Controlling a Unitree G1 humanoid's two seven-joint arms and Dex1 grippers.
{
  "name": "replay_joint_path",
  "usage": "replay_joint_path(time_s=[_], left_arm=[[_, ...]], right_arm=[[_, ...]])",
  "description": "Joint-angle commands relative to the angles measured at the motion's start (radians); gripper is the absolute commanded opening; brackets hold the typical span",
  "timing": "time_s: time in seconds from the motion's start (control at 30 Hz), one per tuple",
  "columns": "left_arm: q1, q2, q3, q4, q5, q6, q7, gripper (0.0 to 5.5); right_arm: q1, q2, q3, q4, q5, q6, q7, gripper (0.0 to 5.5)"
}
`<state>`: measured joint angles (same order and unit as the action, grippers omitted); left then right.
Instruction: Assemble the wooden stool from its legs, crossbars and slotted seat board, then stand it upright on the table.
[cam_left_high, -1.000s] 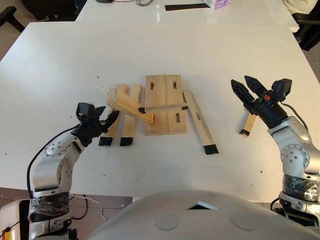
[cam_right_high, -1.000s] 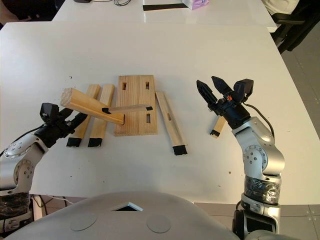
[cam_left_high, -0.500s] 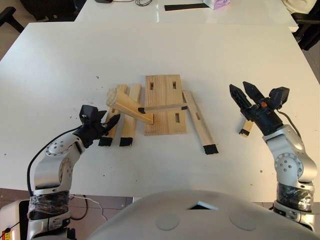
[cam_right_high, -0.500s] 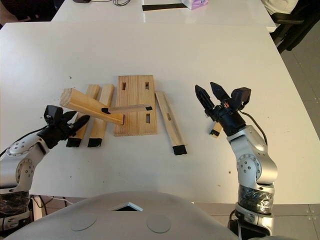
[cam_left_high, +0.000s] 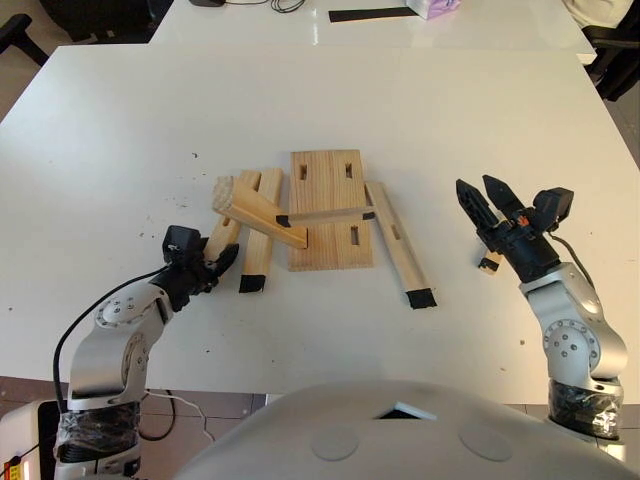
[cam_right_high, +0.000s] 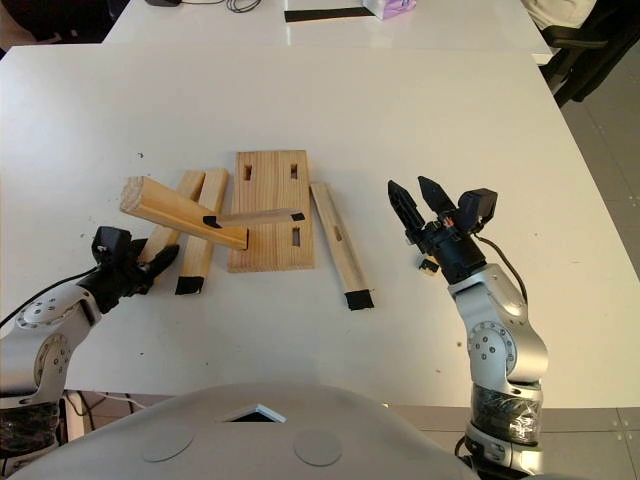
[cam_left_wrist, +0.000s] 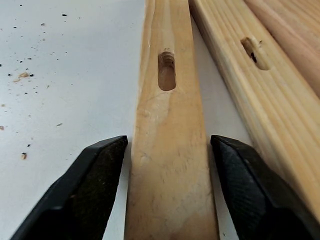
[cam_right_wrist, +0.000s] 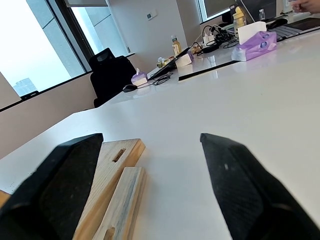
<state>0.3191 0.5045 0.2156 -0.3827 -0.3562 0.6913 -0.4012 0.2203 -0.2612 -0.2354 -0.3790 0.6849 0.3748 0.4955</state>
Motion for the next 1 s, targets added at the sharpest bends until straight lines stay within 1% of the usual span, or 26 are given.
replay_joint_path(time_s=[0.03, 0.13, 0.2, 0.3, 0.37, 0.43, 0.5, 0.53, 0.6, 0.63, 0.67, 0.73, 0.8, 0.87, 0.93, 0.97, 1.0], left_arm=[[0.021, 0.01, -0.016, 0.021, 0.018, 0.07, 0.017, 2.52], [0.035, 0.011, -0.013, -0.002, 0.008, 0.092, 0.014, 2.09], [0.017, 0.006, -0.012, 0.005, 0.012, 0.119, 0.03, 2.01], [-0.151, -0.058, 0.032, 0.054, -0.01, 0.191, 0.124, 2.01], [-0.285, -0.117, 0.089, 0.08, -0.033, 0.218, 0.206, 2.01], [-0.465, -0.152, 0.172, 0.146, -0.075, 0.222, 0.272, 2.01], [-0.621, -0.17, 0.263, 0.206, -0.124, 0.198, 0.326, 2.01], [-0.683, -0.174, 0.296, 0.226, -0.146, 0.178, 0.344, 2.01], [-0.815, -0.178, 0.357, 0.248, -0.204, 0.131, 0.371, 2.01], [-0.876, -0.18, 0.379, 0.252, -0.238, 0.109, 0.374, 2.01], [-0.943, -0.185, 0.392, 0.253, -0.278, 0.086, 0.368, 2.01], [-1.061, -0.195, 0.394, 0.256, -0.356, 0.056, 0.343, 2.01], [-1.149, -0.203, 0.393, 0.256, -0.428, 0.058, 0.341, 2.01], [-1.209, -0.194, 0.364, 0.238, -0.472, 0.068, 0.339, 2.01], [-1.248, -0.182, 0.332, 0.2, -0.525, 0.086, 0.321, 2.01], [-1.262, -0.176, 0.314, 0.18, -0.557, 0.103, 0.304, 2.01], [-1.268, -0.167, 0.295, 0.16, -0.585, 0.12, 0.285, 2.01]], right_arm=[[-0.003, -0.003, 0.002, -0.012, -0.002, -0.004, -0.005, 3.59], [-0.008, -0.01, -0.002, -0.01, -0.001, -0.001, -0.006, 3.59], [-0.022, -0.01, -0.004, -0.006, -0.009, -0.001, -0.02, 3.59], [-0.134, -0.027, -0.02, 0.046, -0.041, 0.017, -0.091, 3.59], [-0.268, -0.052, -0.04, 0.127, -0.081, 0.042, -0.177, 3.59], [-0.432, -0.103, -0.036, 0.227, -0.187, 0.084, -0.295, 3.59], [-0.564, -0.169, 0.036, 0.328, -0.31, 0.112, -0.322, 3.59], [-0.612, -0.204, 0.101, 0.371, -0.39, 0.096, -0.306, 3.59], [-0.717, -0.274, 0.273, 0.462, -0.611, 0.011, -0.277, 3.59], [-0.771, -0.294, 0.335, 0.498, -0.689, -0.026, -0.263, 3.59], [-0.839, -0.287, 0.348, 0.517, -0.713, -0.051, -0.259, 3.59], [-0.97, -0.241, 0.312, 0.524, -0.681, -0.089, -0.25, 3.59], [-1.072, -0.214, 0.297, 0.529, -0.667, -0.182, -0.227, 3.59], [-1.133, -0.217, 0.324, 0.55, -0.696, -0.354, -0.18, 3.59], [-1.162, -0.221, 0.345, 0.573, -0.722, -0.442, -0.143, 3.59], [-1.172, -0.196, 0.319, 0.566, -0.655, -0.405, -0.107, 3.59], [-1.185, -0.171, 0.286, 0.556, -0.57, -0.315, -0.069, 3.59]])
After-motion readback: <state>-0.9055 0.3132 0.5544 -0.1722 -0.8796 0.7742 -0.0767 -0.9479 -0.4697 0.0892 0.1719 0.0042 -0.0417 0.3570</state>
